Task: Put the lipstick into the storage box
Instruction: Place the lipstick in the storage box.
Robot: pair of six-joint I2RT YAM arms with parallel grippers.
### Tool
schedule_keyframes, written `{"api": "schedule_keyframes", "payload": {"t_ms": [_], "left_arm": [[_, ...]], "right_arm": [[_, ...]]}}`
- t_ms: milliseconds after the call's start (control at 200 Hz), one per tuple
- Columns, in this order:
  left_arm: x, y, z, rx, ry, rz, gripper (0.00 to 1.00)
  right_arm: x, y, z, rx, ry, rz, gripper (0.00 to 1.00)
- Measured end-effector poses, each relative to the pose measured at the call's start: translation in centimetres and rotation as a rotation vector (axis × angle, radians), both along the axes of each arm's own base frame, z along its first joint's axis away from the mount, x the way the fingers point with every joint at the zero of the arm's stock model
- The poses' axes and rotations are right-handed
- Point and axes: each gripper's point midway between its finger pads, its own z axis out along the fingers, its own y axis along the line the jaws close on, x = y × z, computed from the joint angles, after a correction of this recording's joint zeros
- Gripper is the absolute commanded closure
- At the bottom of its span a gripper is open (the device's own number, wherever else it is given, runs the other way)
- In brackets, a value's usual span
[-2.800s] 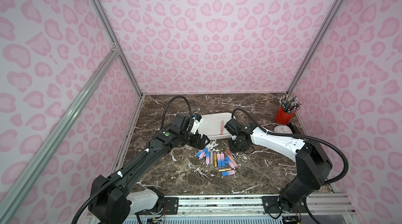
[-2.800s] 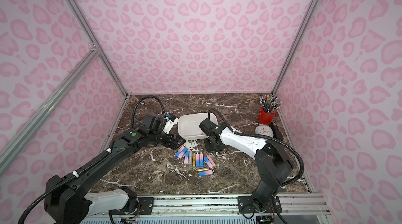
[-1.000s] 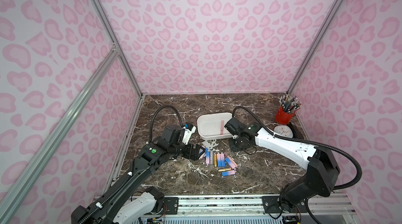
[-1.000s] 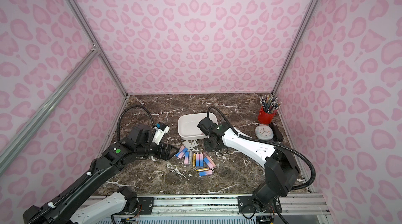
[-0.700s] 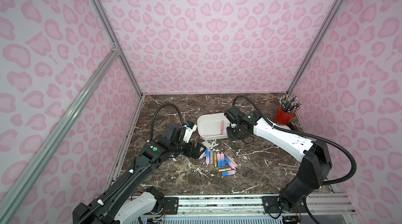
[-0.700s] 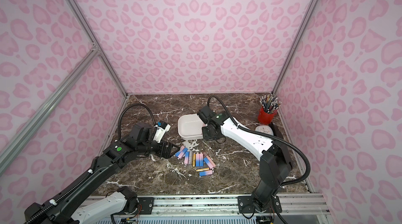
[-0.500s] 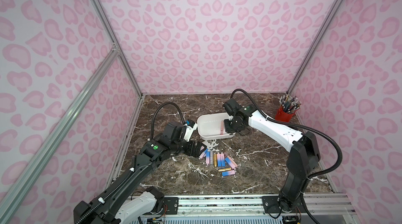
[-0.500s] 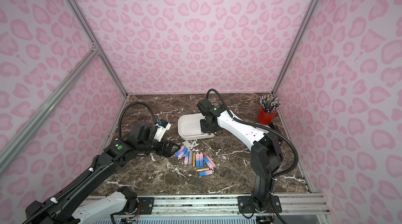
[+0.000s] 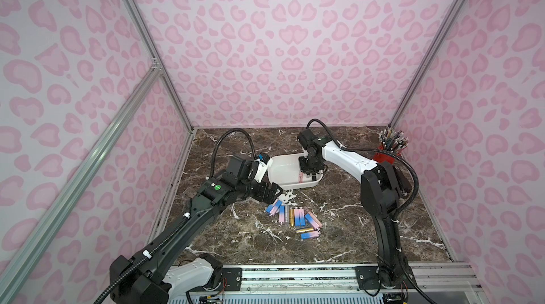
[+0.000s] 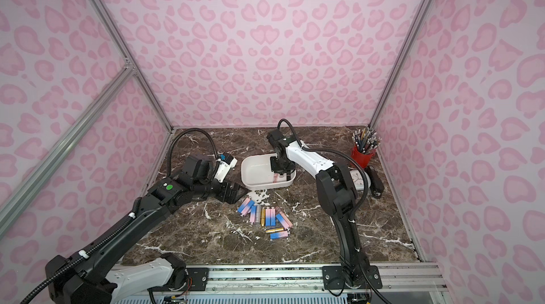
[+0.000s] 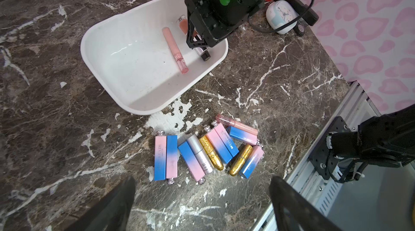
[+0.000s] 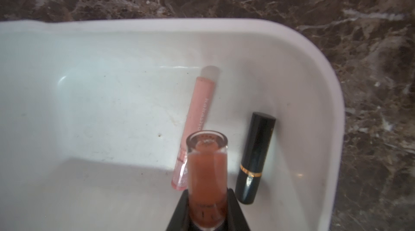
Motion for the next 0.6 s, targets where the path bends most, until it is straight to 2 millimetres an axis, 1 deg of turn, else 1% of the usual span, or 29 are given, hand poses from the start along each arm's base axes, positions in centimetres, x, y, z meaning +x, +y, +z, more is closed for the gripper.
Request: {"api": "schedule_keyframes", "payload": {"t_ms": [115,295,335,395,445,595], "left_arm": [[0.5,-0.3,-0.1,0.012,-0.001,-0.011,0.04],[1.3,-0.6,-0.3,0.026,0.006,-0.015,0.05],[1.4,-0.7,-0.4,0.029,0.007,-0.017,0.04],[1.5,-0.8,-0.5,0.033,0.01,-0.019,0.04],[1.6,-0.8,-0.7,0.037,0.012,-0.022,0.04],[1.8,-0.8,-0.9,0.041,0.018,-0.024,0.05]], "right_arm": [[0.5,-0.4,-1.0,-0.004,0.014,-0.012,0.81],[1.2,-0.1,-2.0,0.013,0.027,-0.013,0.8],[1.5,-0.1,-2.1,0.016,0.027,-0.016,0.78],[1.8,-0.1,-2.1,0.021,0.025,-0.02,0.7],[1.9,-0.1,-2.1,0.025,0.024,-0.017,0.67],[2.0,-0.2,-1.9,0.03,0.024,-0.009,0.63]]}}
